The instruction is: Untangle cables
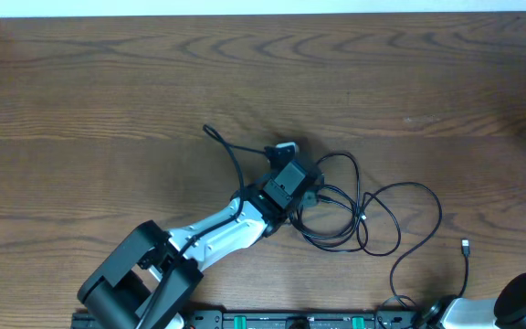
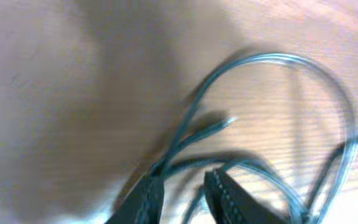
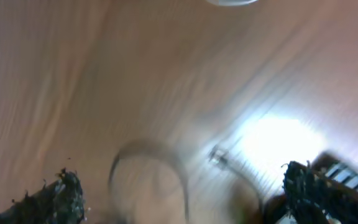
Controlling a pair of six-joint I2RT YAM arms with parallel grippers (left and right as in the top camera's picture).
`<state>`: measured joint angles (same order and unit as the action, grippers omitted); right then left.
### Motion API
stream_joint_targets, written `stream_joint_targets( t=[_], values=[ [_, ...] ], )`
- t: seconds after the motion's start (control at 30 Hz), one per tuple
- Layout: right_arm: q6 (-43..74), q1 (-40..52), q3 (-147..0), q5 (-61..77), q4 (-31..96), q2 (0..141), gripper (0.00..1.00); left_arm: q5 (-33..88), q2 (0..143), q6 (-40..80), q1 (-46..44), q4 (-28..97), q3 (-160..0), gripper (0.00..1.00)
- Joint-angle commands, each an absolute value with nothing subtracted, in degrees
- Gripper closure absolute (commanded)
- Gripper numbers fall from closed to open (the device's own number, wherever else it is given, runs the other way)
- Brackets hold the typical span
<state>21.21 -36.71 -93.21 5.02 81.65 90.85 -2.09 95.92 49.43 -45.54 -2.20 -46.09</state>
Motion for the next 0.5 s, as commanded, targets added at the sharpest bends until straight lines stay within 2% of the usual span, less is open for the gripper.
stream_joint_targets(
  t=[0.0,0.1,0.17,0.3,0.37,0.47],
  values=[
    [3.64,-34.06,-91.61,25.63,86.74,90.54,0.01,-3.51,92.68,48.01,-44.05,-4.86,-46.41,0.72],
    [-6.57,-31.35,-89.69,32.75,91.05,90.54,0.01,-3.51,90.04,46.28,-41.71,-5.45,-46.41,0.72],
    [-9.39,-28.97,-87.64,34.09,91.92,90.52,0.01,-3.51,88.33,44.77,-39.83,-4.93,-46.41,0.71],
    [-9.5,-23.31,-81.67,34.28,90.15,90.52,0.01,-3.49,84.31,44.58,-35.66,-1.08,-46.41,0.39],
    [-9.8,-20.4,-78.7,34.26,88.51,90.54,0.01,-3.49,82.28,44.56,-33.85,1.56,-46.41,0.33],
    [-12.84,-14.9,-73.06,36.69,85.43,90.54,0.01,-3.49,79.4,44.58,-31.2,5.85,-46.41,0.31]
  ],
)
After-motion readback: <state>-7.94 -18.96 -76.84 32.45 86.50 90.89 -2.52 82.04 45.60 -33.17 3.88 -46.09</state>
